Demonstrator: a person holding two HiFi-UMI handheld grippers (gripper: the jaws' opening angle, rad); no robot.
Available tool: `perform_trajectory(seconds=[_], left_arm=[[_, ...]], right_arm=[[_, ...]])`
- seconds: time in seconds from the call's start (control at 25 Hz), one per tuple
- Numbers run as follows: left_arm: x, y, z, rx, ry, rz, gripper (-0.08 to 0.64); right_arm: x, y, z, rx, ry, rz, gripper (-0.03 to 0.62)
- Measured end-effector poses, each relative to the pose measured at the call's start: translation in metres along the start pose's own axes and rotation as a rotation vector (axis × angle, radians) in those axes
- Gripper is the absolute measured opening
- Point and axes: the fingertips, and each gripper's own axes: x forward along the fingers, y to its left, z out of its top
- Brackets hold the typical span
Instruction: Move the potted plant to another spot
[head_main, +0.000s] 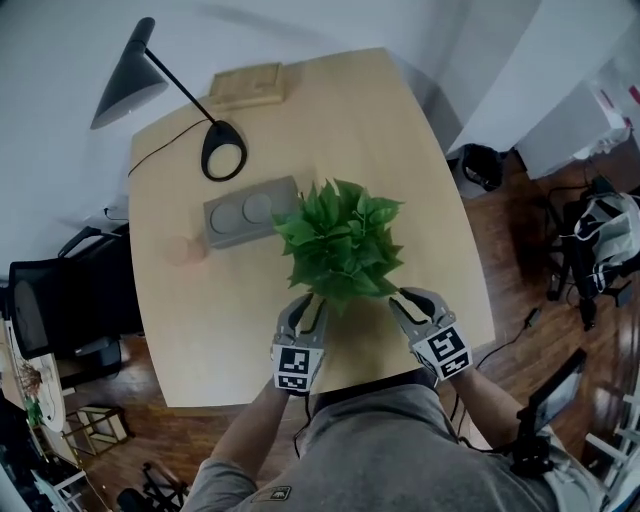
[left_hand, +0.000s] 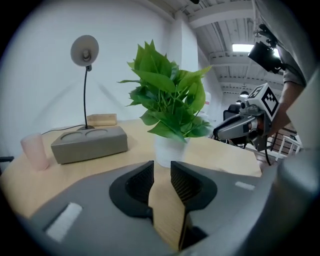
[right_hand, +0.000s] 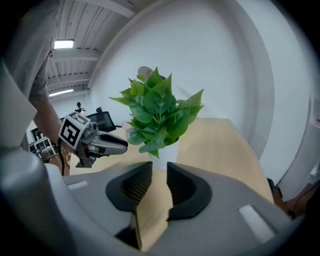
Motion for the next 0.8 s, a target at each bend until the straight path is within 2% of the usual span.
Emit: perform_trajectory(seconds=[0.16,0.4,0.6,0.8], left_arm=[[0.028,0.002,-0.001,0.104,0.008,-0.073,0.187],[0.065,0.008,0.009,0.248,0.009,-0.172,0.286],[0.080,0.001,0.013,0.354,0.011,-0.269,0.345],[0.088,-0.009,0.018,0.417,0.007,-0.318,0.330]], right_arm=[[0.029,-0.004,-0.011,-0.126,0.050,0.087,0.217],[0.071,-0.011,-0.003,-0.274,0.056,0.215,0.337],[0.093,-0.010,0.005,-0.365,0.056,0.304,0.364],[0.105,-0.013,0.012,-0.381,0.046,0.315,0.359]])
